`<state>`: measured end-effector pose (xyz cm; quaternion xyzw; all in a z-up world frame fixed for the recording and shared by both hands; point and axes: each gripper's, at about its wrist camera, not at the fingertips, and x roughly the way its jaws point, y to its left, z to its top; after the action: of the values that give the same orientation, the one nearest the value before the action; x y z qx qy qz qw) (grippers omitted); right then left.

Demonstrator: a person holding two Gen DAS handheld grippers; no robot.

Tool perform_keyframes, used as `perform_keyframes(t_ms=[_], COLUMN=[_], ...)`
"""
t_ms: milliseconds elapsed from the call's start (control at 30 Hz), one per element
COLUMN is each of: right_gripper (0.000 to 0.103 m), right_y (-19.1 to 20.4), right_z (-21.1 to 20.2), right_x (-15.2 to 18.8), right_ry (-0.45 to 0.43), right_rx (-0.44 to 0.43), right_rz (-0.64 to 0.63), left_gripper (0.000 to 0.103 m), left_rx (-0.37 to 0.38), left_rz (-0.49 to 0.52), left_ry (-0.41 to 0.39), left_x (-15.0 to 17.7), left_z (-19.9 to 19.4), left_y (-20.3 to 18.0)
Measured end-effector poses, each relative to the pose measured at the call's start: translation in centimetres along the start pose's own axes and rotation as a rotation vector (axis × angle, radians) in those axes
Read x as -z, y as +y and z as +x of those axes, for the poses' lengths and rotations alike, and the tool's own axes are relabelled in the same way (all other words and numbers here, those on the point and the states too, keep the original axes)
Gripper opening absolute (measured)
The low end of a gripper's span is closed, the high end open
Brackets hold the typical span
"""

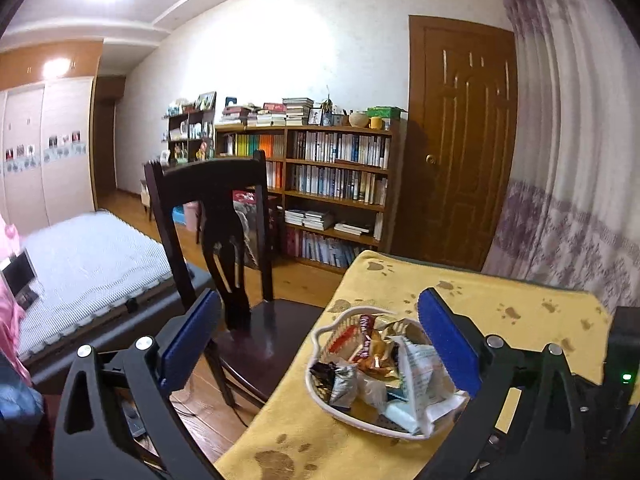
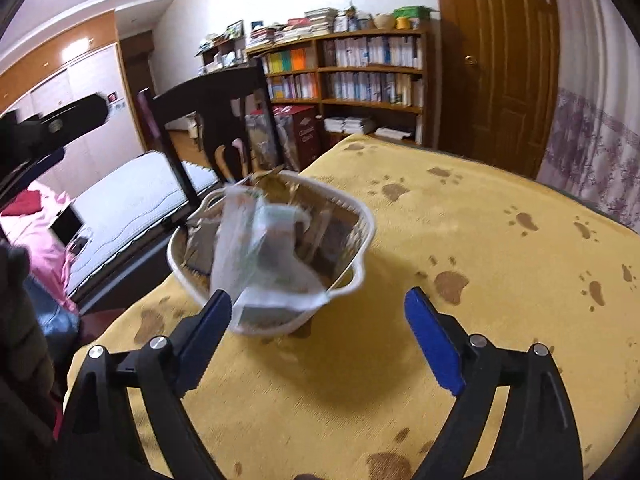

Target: Organize snacks

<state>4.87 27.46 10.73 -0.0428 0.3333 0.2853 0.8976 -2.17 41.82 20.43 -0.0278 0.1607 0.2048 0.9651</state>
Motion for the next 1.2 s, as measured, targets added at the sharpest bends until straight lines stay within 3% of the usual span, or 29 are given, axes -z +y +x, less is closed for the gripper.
perform_keyframes(t_ms=[333,667,1200], right_gripper=[0.093,0.098,0.098], right_y=[1.4,2.9,3.5], right_z=[-2.1,-2.5,-2.6], right_x=[0.4,0.6,0.4], right_ry=[-0.059,-0.080,-0.076], right_rx=[0.001,0.037,0.078], right_rz=[-0.046,-0.114,-0.152], left_gripper=[0.100,0.100,0.100], left_rx=[-0.111,-0.104,-0.115], left_rz=[0.200,0.331,0.360], left_ry=[-0.051,-0.065,-0.058], left_x=[0.6,1.3,1.2], left_z=[-0.4,-0.7,-0.2], left_y=[-2.2,-3.4,-3.7])
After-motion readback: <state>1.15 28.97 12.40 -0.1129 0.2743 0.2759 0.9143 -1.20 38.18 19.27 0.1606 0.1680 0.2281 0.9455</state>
